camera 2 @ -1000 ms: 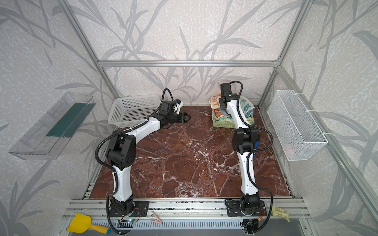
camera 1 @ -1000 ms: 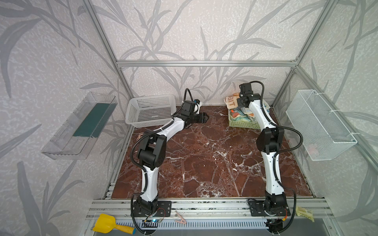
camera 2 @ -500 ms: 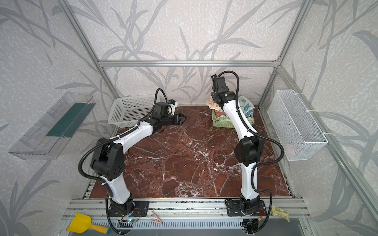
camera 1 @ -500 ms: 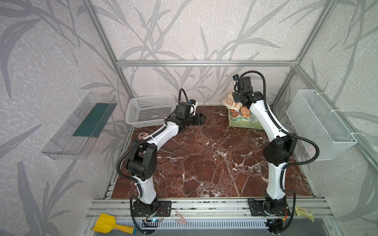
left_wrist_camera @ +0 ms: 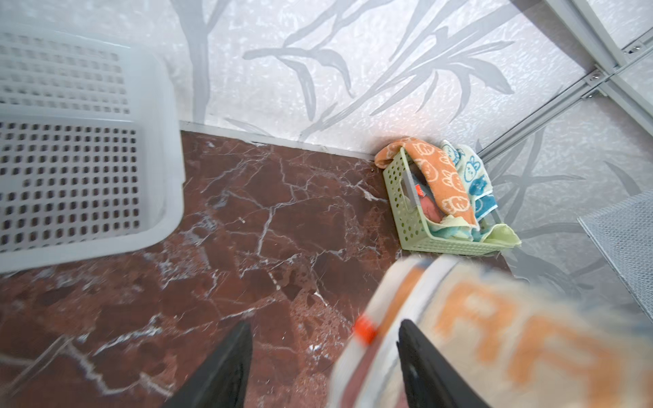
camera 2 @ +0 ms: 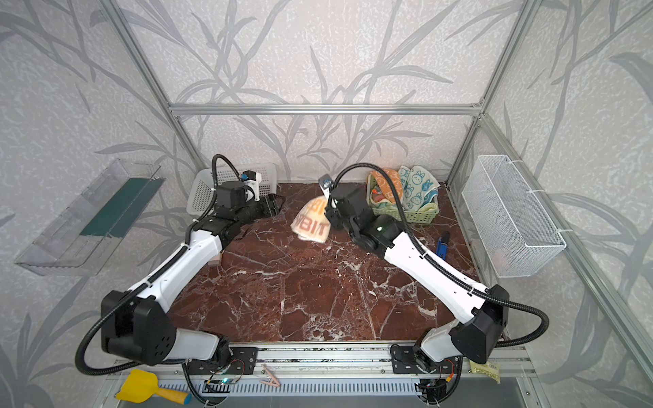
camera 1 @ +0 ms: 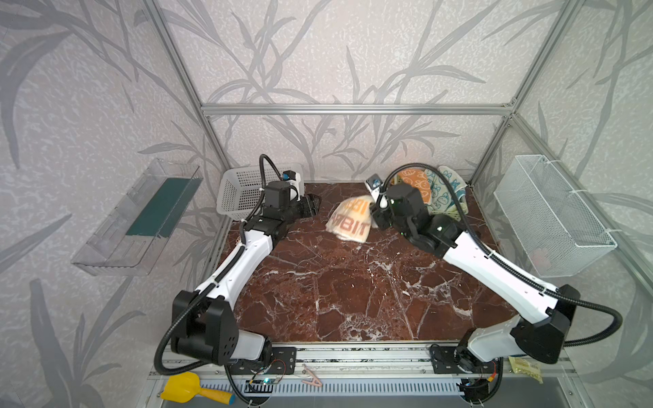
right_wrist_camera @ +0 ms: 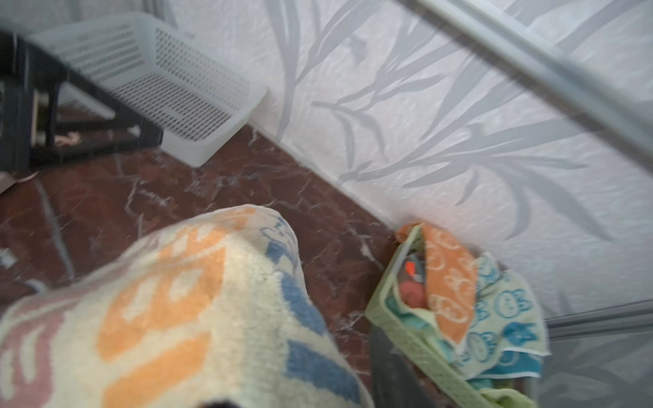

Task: Fold and stack the towels
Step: 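Reach the right gripper into the green basket, grasp the RABBIT towel, pull it out, then grasp the towel's near corner with the left gripper while the right grasps another corner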

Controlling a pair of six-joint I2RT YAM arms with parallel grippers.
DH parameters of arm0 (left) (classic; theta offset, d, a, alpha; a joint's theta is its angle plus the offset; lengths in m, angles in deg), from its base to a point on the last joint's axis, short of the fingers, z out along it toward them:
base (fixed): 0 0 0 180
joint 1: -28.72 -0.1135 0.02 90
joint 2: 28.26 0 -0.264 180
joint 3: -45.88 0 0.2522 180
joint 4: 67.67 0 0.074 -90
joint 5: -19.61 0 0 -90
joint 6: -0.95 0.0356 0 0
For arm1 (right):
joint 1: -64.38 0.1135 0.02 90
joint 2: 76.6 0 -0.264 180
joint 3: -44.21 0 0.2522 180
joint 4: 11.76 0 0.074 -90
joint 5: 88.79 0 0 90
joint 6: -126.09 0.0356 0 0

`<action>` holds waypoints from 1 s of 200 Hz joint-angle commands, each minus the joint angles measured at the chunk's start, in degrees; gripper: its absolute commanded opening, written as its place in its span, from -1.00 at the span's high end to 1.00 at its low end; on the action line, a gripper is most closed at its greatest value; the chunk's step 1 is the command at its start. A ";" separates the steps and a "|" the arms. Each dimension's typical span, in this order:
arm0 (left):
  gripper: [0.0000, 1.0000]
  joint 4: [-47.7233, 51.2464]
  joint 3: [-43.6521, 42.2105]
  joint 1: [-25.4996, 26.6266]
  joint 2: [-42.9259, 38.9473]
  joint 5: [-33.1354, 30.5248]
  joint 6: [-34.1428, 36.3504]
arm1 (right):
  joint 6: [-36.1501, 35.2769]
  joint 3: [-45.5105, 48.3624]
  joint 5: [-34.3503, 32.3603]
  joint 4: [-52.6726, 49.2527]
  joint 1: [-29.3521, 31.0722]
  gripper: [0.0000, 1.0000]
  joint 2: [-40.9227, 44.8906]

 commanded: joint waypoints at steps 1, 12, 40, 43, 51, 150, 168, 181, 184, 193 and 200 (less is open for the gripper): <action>-0.34 8.20 -4.83 0.19 -3.33 -3.31 0.83 | 12.81 12.58 10.37 -0.71 -0.09 -0.27 -1.32; -0.34 10.41 -7.22 0.19 -4.47 -3.91 0.48 | 15.50 16.48 10.87 -0.41 -0.08 -0.29 0.49; -0.32 14.39 -13.49 0.28 -5.94 -3.89 -1.72 | 15.85 18.27 9.33 -1.52 -0.68 -0.31 4.39; -0.31 14.65 -14.19 0.35 -6.05 -3.88 -1.95 | 15.58 18.14 9.25 -1.63 -0.76 -0.31 4.52; -0.29 15.40 -15.81 0.49 -6.47 -4.39 -2.52 | 14.85 17.67 9.23 -1.74 -1.06 -0.30 4.51; 0.24 20.28 -21.19 5.36 -3.57 -10.12 -9.79 | 13.70 -3.63 19.59 -3.55 -8.59 -0.14 -23.16; 0.50 19.52 -20.43 6.32 -0.19 -8.87 -9.68 | 14.84 -11.05 25.93 -7.61 -11.73 0.00 -29.54; 0.44 19.10 -20.00 7.02 2.09 -9.11 -10.32 | 15.31 -15.64 28.51 -10.05 -13.07 0.02 -33.64; 0.39 19.01 -19.96 7.11 2.57 -9.21 -10.54 | 15.40 -16.30 28.78 -10.41 -13.32 0.02 -34.35; 0.23 18.47 -19.88 7.54 3.88 -9.49 -11.03 | 15.42 -18.49 29.00 -11.24 -13.75 -0.01 -36.41; 0.15 18.12 -19.73 7.65 4.92 -9.18 -11.35 | 15.33 -19.49 29.05 -11.58 -13.92 -0.09 -37.73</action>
